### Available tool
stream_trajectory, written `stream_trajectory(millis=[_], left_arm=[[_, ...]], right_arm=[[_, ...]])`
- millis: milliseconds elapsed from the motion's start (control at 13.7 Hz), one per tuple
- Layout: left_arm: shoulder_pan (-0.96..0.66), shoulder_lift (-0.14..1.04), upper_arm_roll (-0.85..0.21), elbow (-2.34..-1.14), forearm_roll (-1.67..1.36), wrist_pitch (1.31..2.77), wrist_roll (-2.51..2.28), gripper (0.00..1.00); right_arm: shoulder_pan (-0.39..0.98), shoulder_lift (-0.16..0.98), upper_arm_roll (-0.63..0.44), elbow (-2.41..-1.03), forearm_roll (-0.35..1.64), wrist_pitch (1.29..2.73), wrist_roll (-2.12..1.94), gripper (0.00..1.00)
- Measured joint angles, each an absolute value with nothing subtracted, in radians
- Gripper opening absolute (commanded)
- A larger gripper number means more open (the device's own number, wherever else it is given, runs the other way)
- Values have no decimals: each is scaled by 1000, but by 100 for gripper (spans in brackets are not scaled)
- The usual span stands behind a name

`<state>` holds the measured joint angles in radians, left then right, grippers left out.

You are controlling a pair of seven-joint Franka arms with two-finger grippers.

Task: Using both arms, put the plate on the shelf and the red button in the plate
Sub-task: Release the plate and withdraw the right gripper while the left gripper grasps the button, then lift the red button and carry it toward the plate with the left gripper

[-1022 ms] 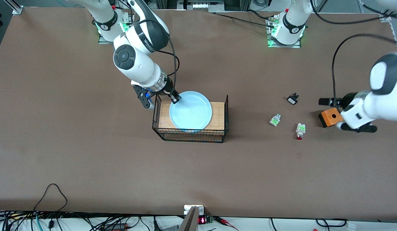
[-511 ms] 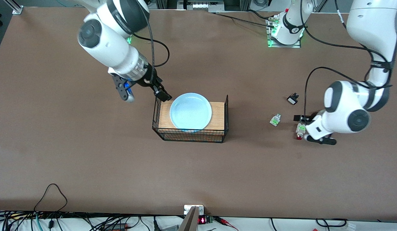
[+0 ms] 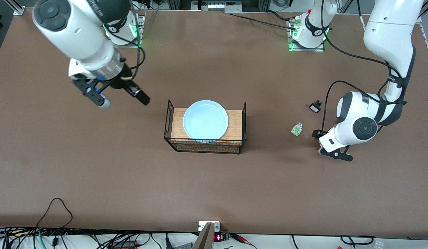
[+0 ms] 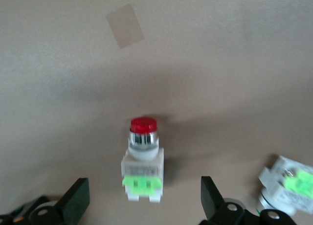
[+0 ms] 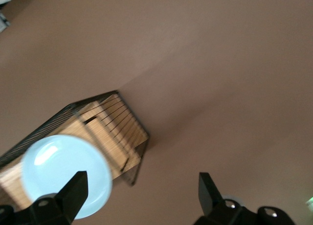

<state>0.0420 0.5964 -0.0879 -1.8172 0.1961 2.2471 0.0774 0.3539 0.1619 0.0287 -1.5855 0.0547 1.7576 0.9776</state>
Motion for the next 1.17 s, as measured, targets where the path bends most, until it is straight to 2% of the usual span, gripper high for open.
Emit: stream_trajectory(millis=[73,146,219,365,438,511,730,949,1169], left_arm=[[44,612,-88,-1827,196,2282,77,63],[44,621,-88,-1843,196,2317,78,47],[43,625,-89,-1860,196,2341,78,40],[43,623,-90,-1871,196,2353,78,20],[44,620,-91,-1871,196,2350,77,15],[45,615,-90,-1869,196,2333,77,12],[48,568,-95,-1827,196,2189,77,13],[45,479,-177,-1682,188,1877,76,13],[32,439,-295,-1506,133,1639,61,15]], right_arm=[[310,164,27,-1585,48,1740,887,100],[261,164,25,-1585,44,1730,795,100],[209,164,24,-1585,43,1723,700,100],[104,164,20,-1585,41,1714,512,100],[61,164,7,-1585,41,1711,412,100],[34,164,-21,-1585,41,1708,304,100],[24,163,-123,-1584,41,1672,87,100],[144,145,-244,-1564,41,1633,53,100],[199,120,-271,-1559,41,1589,48,100]])
